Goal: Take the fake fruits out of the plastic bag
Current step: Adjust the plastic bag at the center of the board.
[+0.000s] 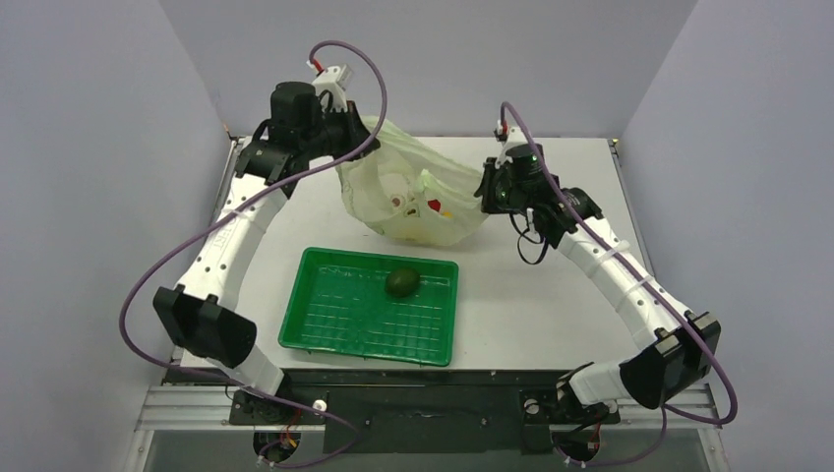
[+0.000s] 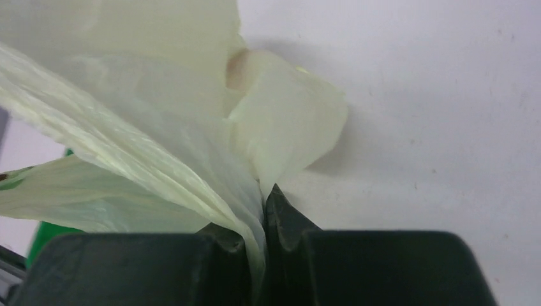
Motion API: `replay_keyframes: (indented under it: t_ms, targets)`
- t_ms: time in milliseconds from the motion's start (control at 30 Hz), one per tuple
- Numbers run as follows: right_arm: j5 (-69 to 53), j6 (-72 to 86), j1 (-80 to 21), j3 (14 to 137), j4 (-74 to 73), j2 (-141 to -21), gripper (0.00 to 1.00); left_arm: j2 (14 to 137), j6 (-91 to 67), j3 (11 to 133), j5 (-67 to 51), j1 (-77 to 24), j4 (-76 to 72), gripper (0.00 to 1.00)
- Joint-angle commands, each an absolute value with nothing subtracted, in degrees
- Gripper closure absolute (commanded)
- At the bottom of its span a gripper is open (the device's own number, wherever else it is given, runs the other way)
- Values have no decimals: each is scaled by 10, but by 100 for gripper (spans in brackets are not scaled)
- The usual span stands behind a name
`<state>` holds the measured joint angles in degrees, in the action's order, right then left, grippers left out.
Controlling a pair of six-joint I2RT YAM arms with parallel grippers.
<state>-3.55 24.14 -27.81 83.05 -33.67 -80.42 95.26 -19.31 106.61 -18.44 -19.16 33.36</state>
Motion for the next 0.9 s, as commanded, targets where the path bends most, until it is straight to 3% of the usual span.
replay_keyframes:
  t_ms: [0, 167, 233, 267, 300, 567, 700, 867]
  targets:
    - [-17, 189, -276, 731, -353, -773, 94, 882, -188, 941, -244, -192, 278, 100]
    - [109, 193, -308, 641, -369, -754, 57, 810, -211, 812, -275, -192, 200, 100]
    - [147, 193, -335, 641, -389, -745, 48, 795, -209, 780, -283, -192, 189, 100]
    - [158, 194, -345, 654, -398, -740, 47, 792, -202, 778, -283, -192, 190, 97]
    - [188, 195, -370, 661, -418, -736, 43, 786, -197, 778, -284, -192, 195, 84]
    - [261, 274, -489, 763, -496, -694, 34, 721, -123, 784, -262, -192, 209, 53]
    - [266, 406, -509, 737, -498, -659, 26, 681, -34, 776, -203, -205, 219, 37]
    - [250, 565, -515, 663, -456, -601, 19, 640, 73, 718, -85, -296, 198, 22]
